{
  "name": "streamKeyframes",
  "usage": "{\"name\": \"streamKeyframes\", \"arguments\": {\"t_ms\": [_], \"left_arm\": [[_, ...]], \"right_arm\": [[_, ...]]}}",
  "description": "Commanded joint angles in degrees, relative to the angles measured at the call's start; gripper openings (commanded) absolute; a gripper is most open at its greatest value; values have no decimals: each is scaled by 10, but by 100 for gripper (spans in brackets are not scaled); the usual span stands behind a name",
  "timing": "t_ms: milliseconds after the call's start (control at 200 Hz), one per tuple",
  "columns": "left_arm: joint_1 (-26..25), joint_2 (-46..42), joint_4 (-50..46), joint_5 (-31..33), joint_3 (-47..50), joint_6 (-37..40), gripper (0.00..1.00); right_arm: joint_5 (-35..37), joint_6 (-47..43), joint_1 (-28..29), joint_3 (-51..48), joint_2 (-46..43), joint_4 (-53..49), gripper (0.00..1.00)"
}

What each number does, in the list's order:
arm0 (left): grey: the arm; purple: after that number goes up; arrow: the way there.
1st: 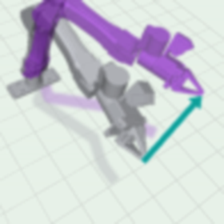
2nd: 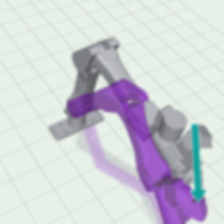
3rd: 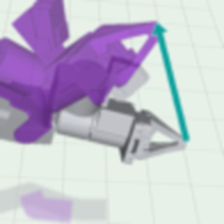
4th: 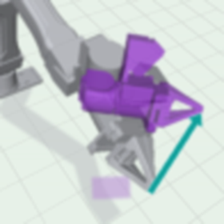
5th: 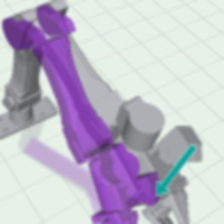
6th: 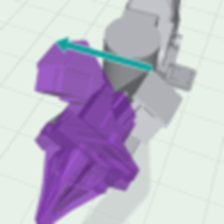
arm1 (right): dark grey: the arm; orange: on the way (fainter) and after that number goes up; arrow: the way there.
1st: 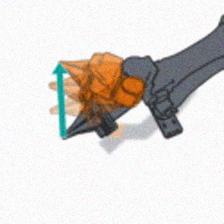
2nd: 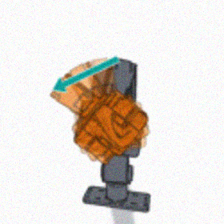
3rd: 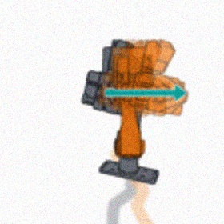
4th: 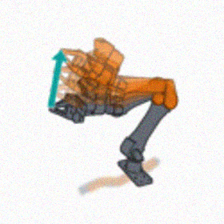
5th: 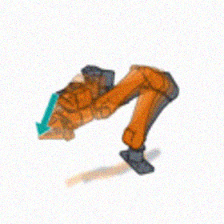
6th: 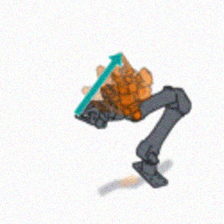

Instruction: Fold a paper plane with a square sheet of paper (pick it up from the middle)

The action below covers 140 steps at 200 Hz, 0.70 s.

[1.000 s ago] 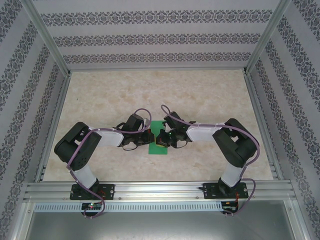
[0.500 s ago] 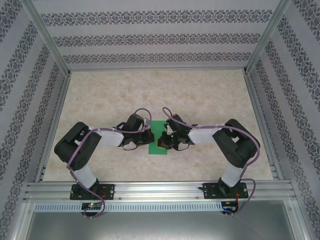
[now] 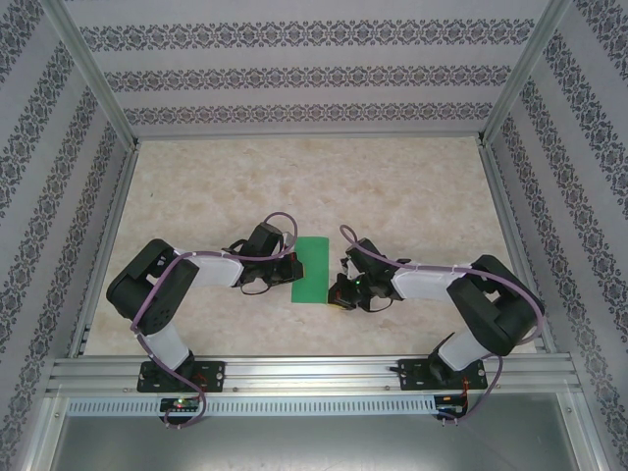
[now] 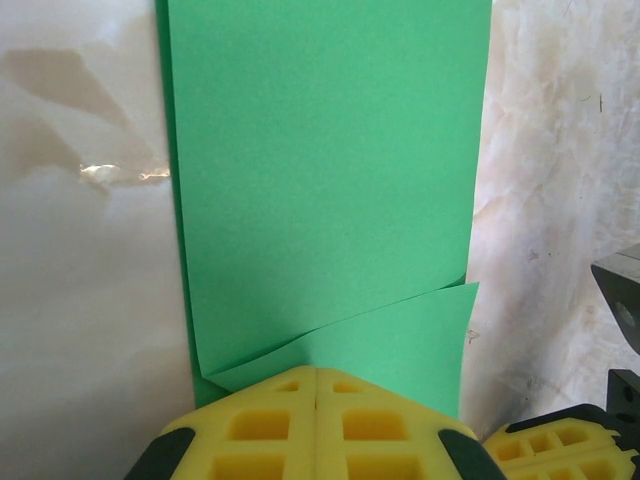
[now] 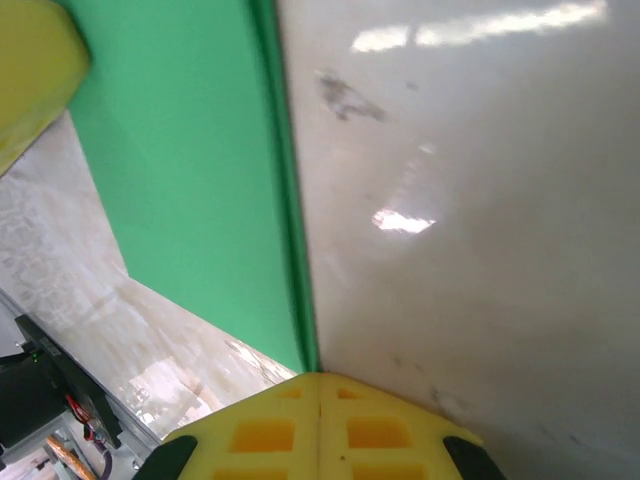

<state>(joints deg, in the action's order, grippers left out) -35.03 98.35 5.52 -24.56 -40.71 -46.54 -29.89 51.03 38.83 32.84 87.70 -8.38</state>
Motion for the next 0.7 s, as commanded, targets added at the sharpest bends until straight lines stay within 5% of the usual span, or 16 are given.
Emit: {"name": "streamKeyframes", "arguments": {"t_ms": [0,180,250,360,694], "left_arm": [[-4,9,-43,34,-6,16,6],[-3,-5,-51,20,-22,20,9],[-3,-13,-55,16,-29,23,11],[-3,-25,-63,7,-42,28,14],[-3,-44,-95,17,-59,42,15]], "right_arm": [[25,-16,-11,11,-26,-56,6],[38,-23,-39,38,-48,-48,13],[39,-24,-47,45,-47,-29,29],[42,-30,-51,65,-28,-15,38],[18,-25,-53,104,52,20,40]]}}
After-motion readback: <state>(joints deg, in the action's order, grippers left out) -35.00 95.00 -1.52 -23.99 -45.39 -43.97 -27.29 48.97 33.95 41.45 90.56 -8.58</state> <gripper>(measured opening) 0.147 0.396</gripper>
